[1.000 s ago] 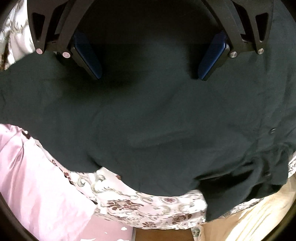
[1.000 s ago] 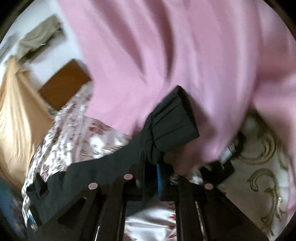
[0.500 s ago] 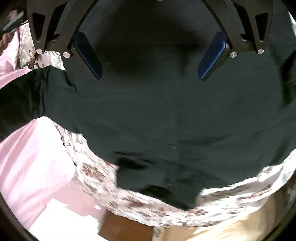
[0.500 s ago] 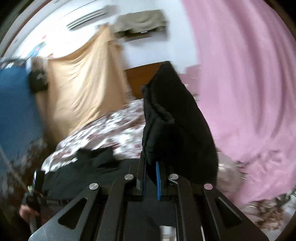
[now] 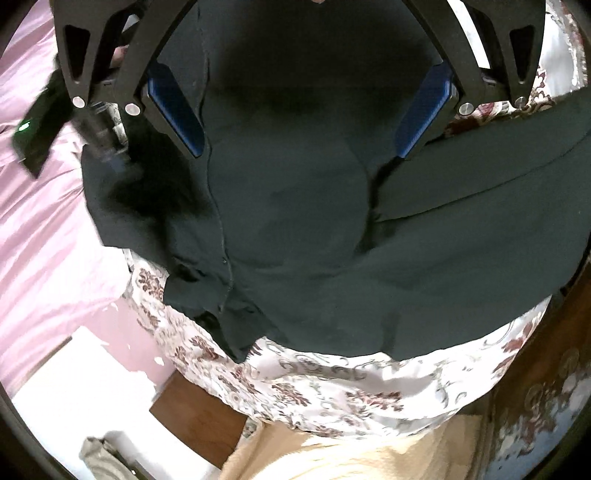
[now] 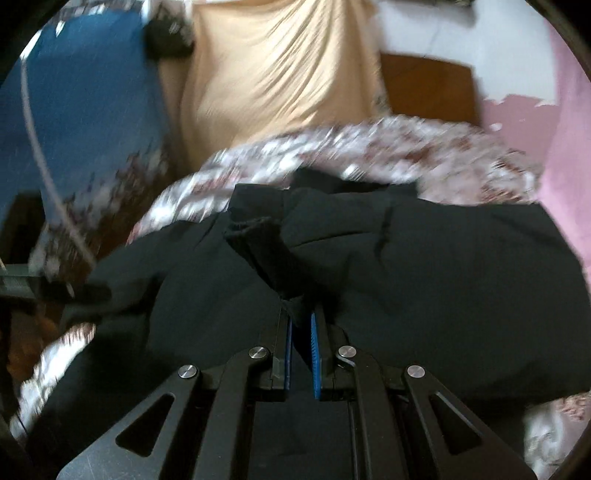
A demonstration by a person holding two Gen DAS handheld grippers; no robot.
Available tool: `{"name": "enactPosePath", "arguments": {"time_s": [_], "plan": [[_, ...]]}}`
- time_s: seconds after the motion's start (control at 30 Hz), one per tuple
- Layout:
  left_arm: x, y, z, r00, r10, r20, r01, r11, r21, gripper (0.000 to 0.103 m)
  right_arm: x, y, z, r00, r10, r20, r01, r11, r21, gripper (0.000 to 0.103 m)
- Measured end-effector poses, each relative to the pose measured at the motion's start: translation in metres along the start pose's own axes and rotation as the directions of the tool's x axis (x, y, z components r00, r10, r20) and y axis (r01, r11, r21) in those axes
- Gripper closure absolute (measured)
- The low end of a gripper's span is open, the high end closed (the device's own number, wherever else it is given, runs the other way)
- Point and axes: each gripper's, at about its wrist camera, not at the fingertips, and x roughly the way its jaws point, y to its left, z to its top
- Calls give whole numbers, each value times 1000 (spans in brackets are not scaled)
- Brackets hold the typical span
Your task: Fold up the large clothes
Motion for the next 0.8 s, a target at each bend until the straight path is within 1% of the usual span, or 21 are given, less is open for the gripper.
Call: {"name": "enactPosePath", "arguments": {"time_s": [0.03, 0.07, 0.13, 0.2, 0.27, 0.33, 0.4, 0.43, 0.47, 0.5, 0.53, 0.6, 0.63, 0.73, 0.8], "plan": [[2, 5, -1, 1000, -10, 1, 10, 1000, -10, 0, 11, 11, -8, 999, 10, -35, -11, 1000, -22, 95], [8, 12, -3, 1000, -30, -2, 30, 999, -30, 0, 20, 15, -15, 998, 17, -57, -19, 999, -36, 95], [15, 21, -7, 997, -76, -9, 75, 995, -63, 0, 38, 36, -31, 992, 31, -119, -41, 996, -81, 95], [28, 25, -9, 991, -135, -7, 133, 986, -99, 0, 49, 50, -38, 986, 33, -162, -52, 991, -119, 95], [42, 27, -10, 980, -197, -8, 194, 972, -135, 0, 54, 61, -46, 985, 26, -173, -54, 986, -158, 94], [51, 24, -11, 979, -203, 0, 200, 966, -163, 0, 56, 69, -51, 983, 25, -183, -59, 982, -181, 92], [58, 20, -8, 979, -202, 11, 201, 964, -173, 0, 51, 70, -54, 980, 40, -197, -76, 982, -175, 89], [61, 16, -7, 978, -205, 19, 206, 963, -176, 0, 48, 68, -55, 977, 54, -205, -89, 982, -166, 83], [63, 12, -6, 978, -208, 24, 208, 962, -177, 0, 47, 65, -54, 975, 67, -212, -102, 982, -159, 75], [64, 7, -5, 976, -214, 26, 216, 961, -174, 1, 44, 66, -56, 971, 96, -219, -131, 980, -147, 71], [65, 2, -5, 977, -212, 29, 214, 962, -169, 1, 43, 65, -56, 969, 107, -222, -142, 979, -145, 66], [64, -6, -5, 977, -211, 35, 214, 965, -152, 8, 38, 67, -59, 967, 122, -222, -157, 976, -150, 62], [66, -12, -5, 974, -226, 27, 227, 964, -140, 10, 37, 69, -61, 967, 128, -222, -164, 975, -152, 60], [77, -19, -6, 973, -229, -19, 225, 965, -135, 22, 32, 69, -65, 963, 146, -227, -180, 974, -137, 59], [92, -20, -5, 980, -192, -56, 182, 971, -156, 40, 28, 66, -67, 960, 159, -230, -191, 974, -123, 59]]}}
